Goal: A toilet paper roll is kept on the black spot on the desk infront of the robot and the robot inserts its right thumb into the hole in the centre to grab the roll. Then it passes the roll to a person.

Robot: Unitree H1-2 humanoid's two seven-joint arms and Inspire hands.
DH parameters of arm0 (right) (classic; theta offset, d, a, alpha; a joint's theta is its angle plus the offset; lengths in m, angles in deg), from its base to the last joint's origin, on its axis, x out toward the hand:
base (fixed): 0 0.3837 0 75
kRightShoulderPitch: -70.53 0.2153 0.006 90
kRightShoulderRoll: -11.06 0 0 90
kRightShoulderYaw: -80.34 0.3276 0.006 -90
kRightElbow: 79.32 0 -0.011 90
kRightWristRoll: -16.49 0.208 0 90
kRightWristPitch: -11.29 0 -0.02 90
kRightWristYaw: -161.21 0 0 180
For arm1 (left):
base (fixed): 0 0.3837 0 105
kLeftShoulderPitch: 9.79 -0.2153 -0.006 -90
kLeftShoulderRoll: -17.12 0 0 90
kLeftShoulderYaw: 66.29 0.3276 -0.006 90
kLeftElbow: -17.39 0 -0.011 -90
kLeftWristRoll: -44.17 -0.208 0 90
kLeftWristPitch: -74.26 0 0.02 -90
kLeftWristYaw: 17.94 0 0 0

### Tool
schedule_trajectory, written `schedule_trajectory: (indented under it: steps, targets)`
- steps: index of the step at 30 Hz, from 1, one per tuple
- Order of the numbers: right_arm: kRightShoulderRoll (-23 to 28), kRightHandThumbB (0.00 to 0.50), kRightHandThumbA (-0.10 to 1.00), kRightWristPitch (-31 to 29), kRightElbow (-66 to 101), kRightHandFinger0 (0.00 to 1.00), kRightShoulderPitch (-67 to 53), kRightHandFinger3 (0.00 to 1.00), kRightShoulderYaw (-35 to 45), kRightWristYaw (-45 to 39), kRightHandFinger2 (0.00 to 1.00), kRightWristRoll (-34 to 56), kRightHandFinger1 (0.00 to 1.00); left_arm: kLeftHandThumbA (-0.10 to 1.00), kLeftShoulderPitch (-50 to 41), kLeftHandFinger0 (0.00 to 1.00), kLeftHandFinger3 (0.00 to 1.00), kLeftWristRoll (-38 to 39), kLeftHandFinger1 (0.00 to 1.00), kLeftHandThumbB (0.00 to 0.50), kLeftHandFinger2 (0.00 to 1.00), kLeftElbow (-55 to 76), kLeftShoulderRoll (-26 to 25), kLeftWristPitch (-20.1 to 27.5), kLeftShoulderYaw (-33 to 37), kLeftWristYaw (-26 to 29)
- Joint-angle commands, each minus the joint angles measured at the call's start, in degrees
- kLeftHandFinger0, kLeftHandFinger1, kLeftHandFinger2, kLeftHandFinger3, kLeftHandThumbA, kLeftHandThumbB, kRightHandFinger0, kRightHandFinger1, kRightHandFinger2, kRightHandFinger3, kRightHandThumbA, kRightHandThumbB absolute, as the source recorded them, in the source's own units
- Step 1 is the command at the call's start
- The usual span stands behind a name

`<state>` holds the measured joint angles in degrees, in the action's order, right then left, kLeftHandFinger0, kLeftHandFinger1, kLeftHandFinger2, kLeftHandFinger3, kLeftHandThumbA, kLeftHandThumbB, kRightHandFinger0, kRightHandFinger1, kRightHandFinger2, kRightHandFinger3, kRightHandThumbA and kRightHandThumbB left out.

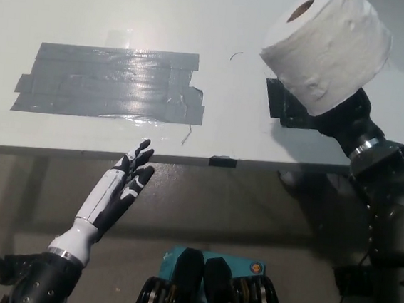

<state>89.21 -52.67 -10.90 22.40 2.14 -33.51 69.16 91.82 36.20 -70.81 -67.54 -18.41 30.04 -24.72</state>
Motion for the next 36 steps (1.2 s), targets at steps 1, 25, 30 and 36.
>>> schedule_trajectory:
  steps: [1,25,30,36]
  targets:
    - [2.34,0.097,-0.1,0.89,6.3,0.0,1.86,1.0,-2.97,4.72,0.87,13.73,0.46,0.89,2.67,1.0,1.0,-0.29,1.0,0.013,1.0,1.62,-0.82,0.68,-0.12,-0.7]
    - [4.01,0.114,-0.1,0.89,7.05,0.0,0.49,1.0,-5.71,9.62,0.85,15.82,0.46,0.85,0.2,1.0,1.0,-0.92,1.0,0.006,1.0,2.39,-0.93,0.71,0.73,-0.85]
    - [5.03,0.1,-0.1,0.89,2.46,0.0,5.26,0.98,-6.37,9.65,0.78,10.61,0.4,0.85,0.15,1.0,1.0,-1.4,1.0,0.013,1.0,2.16,-1.14,1.42,1.05,-0.84]
    - [6.92,0.13,-0.1,0.48,-5.82,0.0,12.4,1.0,-8.7,9.71,0.78,0.52,0.41,0.8,0.48,1.0,1.0,-1.0,1.0,0.0,1.0,2.3,-0.95,0.68,1.01,-0.98]
